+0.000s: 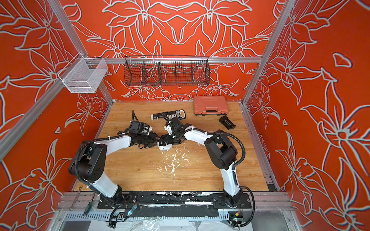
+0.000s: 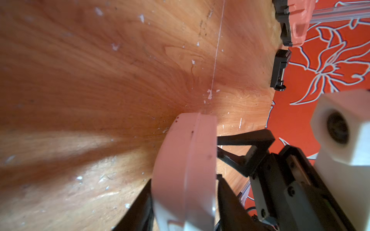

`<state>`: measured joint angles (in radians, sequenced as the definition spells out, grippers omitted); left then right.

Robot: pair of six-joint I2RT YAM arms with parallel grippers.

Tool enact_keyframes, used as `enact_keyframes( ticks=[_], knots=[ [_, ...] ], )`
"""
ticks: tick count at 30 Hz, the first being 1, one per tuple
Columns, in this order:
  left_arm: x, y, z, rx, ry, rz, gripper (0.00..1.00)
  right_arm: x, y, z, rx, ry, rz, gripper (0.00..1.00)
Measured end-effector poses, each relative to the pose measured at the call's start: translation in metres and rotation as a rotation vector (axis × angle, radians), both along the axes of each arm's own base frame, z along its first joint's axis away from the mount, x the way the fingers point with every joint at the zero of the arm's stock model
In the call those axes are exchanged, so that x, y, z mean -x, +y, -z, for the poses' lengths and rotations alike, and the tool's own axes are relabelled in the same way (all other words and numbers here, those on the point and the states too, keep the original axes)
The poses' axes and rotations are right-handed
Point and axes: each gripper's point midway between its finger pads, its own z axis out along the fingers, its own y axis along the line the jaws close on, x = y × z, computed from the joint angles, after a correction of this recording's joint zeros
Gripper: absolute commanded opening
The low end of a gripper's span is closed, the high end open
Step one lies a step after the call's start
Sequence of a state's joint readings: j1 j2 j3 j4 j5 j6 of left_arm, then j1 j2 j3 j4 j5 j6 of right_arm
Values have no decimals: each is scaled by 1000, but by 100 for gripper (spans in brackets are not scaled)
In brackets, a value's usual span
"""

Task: Insert the battery into the alarm
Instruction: Adjust the alarm at the center of the board.

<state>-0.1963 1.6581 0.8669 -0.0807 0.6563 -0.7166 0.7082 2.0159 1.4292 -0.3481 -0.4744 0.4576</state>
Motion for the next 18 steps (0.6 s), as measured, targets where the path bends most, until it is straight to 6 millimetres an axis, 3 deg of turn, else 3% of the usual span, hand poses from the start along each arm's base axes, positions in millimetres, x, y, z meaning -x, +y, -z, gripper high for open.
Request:
enact_keyframes(
  ticks=[3, 8, 11, 18],
  knots=[
    [-1, 0, -1, 4, 0, -6, 31, -1, 0, 0, -7, 5, 8, 79],
    [-2, 0, -1, 7, 0, -8, 29, -3, -3, 0, -8, -3, 22, 97],
    [0, -2, -2, 11, 11, -9, 28, -4, -7, -4, -11, -53, 25, 98],
    [12, -2, -7, -14, 50, -33, 28, -8, -14, -53, -55, -259, -26, 98]
  ],
)
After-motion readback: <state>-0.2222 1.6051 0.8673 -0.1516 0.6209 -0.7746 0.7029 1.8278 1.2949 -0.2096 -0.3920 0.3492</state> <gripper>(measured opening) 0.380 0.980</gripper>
